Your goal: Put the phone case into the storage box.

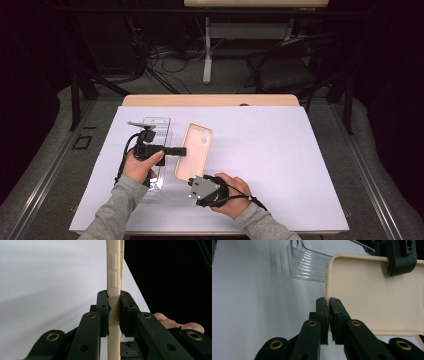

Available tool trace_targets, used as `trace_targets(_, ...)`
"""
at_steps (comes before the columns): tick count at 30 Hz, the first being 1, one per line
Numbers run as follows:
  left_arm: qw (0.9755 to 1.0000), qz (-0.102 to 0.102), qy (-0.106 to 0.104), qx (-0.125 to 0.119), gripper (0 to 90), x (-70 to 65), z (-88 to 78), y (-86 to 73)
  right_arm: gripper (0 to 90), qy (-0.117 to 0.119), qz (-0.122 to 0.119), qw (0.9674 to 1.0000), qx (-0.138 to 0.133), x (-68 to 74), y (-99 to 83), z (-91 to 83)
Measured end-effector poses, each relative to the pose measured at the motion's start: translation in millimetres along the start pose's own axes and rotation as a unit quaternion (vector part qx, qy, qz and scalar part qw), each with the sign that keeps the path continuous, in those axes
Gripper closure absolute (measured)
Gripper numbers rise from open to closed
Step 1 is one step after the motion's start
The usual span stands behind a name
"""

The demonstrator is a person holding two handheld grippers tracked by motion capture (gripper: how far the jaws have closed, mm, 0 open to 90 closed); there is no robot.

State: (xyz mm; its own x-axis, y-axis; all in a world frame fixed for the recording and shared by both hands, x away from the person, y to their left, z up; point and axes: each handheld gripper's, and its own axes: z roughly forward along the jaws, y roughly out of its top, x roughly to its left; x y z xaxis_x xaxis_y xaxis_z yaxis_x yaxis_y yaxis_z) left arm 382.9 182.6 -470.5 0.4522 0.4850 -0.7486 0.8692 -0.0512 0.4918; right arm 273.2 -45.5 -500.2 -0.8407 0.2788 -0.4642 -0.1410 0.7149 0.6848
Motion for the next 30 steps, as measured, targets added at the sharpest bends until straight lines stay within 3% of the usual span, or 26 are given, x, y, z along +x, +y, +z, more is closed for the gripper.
trace_targets(20, 0.9998, 0.008, 0.004, -0.018, 80.6, 1.7, -4.1, 0.2, 75.2, -0.011, 0.014, 0.9997, -0.014, -3.3, 1.0, -2.8)
trace_targets(23, 0.9995, 0.013, 0.002, -0.029, 80.6, 1.9, -6.9, 0.6, 70.8, -0.021, 0.029, 0.9992, -0.019, -7.8, 0.3, -6.4)
trace_targets(30, 0.9990, 0.035, 0.005, -0.028, 80.6, 1.8, -9.4, 1.2, 64.1, -0.024, 0.053, 0.9979, -0.030, -14.2, -1.3, -9.9)
